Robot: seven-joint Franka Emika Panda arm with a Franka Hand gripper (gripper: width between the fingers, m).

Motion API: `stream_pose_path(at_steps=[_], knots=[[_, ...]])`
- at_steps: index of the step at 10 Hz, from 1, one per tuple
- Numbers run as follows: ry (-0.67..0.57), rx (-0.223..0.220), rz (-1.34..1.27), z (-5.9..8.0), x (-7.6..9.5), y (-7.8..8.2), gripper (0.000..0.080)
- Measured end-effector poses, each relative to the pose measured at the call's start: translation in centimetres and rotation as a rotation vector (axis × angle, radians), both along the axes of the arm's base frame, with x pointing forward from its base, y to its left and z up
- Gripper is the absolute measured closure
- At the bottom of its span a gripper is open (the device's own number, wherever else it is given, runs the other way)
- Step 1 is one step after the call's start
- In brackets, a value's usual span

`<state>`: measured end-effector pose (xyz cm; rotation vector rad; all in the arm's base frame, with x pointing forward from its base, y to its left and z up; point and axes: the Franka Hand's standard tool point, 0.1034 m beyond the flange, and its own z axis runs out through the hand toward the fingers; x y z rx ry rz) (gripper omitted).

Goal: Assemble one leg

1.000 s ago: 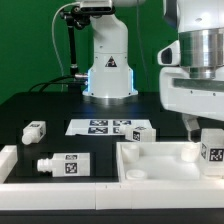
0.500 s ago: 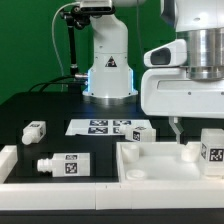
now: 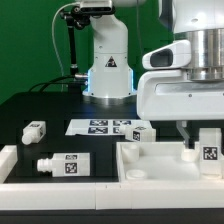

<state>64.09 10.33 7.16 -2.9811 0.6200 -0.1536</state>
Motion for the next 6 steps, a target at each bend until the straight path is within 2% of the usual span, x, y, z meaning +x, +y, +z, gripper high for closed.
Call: stream_pose_path(at_steps=[3,6], knots=[[0.013,0.026,-0.237,-0.12,-0.01,0.00,0.0515],[0.079,0.083,-0.777,-0.36,0.03,-0.12,0.0515]])
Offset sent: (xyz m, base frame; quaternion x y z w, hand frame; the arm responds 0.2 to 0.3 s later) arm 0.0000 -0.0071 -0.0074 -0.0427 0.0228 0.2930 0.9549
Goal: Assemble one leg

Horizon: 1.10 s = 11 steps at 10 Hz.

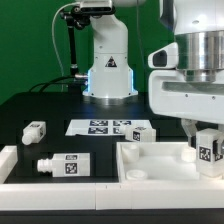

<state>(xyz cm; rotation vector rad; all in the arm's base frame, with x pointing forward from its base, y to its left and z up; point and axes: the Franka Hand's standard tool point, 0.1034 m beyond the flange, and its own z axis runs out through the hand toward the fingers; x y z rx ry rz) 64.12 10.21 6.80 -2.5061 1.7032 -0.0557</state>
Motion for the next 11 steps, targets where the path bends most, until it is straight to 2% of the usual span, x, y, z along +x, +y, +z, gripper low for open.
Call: stream_pose_path(at_steps=[2,3,5,6,7,8,9,11], knots=[[0.029,0.063,-0.367,-0.01,-0.08,0.32,0.0515],[0.039,0.075,-0.452,0.15,-0.10,0.38,0.0515],[0.042,0.075,-0.456,0.13,-0.15,0.38,0.0515],[0.039,0.067,-0.399,0.10,-0.20,0.44,0.0461],[0.035,0.030,-0.202,-0.05,-0.52,0.68,0.0274],[0.022,0.014,-0.014,-0.05,-0.56,0.91,0.0274],[0.010,-0.001,0.181,-0.04,-0.60,1.04,0.0177],[-0.003,-0.014,0.336,-0.04,-0.58,0.91,0.0154]])
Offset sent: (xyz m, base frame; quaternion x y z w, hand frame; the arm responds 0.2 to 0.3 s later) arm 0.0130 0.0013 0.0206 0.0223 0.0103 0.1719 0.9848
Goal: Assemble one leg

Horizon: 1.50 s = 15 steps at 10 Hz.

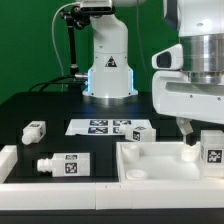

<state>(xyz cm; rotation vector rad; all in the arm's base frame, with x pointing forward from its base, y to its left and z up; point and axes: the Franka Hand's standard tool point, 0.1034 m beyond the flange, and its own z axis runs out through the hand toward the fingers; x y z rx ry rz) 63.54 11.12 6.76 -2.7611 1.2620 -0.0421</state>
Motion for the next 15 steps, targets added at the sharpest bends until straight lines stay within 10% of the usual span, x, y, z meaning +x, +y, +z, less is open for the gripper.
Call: stream_pose_path(at_steps=[6,7,8,9,15], knots=[[-0.098,-0.076,0.413,0.22,0.93,-0.01,0.0173],[-0.098,-0.077,0.414,0.23,0.96,-0.10,0.0343],[-0.096,-0.071,0.367,0.23,0.96,-0.06,0.0343],[-0.090,-0.066,0.302,0.18,0.92,-0.21,0.0512],[0.001,0.048,-0.539,-0.01,0.61,-0.83,0.0512]])
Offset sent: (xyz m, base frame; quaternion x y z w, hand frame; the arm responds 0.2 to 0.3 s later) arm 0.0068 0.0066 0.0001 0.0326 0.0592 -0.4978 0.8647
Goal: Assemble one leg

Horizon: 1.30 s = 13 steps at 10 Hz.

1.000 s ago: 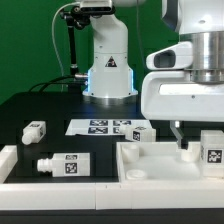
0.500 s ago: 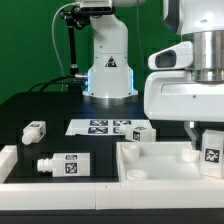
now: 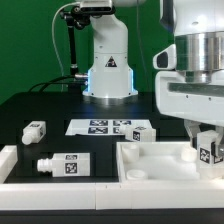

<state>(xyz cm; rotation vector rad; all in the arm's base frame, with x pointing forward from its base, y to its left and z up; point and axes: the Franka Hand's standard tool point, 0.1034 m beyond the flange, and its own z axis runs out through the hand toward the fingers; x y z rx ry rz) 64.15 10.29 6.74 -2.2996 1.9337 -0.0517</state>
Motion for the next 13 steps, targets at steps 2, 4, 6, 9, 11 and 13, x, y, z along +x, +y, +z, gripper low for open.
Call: stream_pose_path(at_steps=[2,4,6,9,11,13], knots=[[0.026,0.049,-0.271,-0.01,-0.10,0.23,0.0511],[0.022,0.045,-0.234,-0.01,-0.10,0.22,0.0511],[-0.008,0.019,-0.030,0.24,0.11,0.18,0.0418],[-0.049,-0.014,0.293,0.39,0.18,0.65,0.0178],[-0.060,-0.036,0.433,0.35,0.19,0.46,0.0153],[-0.068,-0.119,0.793,0.32,0.07,1.09,0.0151]])
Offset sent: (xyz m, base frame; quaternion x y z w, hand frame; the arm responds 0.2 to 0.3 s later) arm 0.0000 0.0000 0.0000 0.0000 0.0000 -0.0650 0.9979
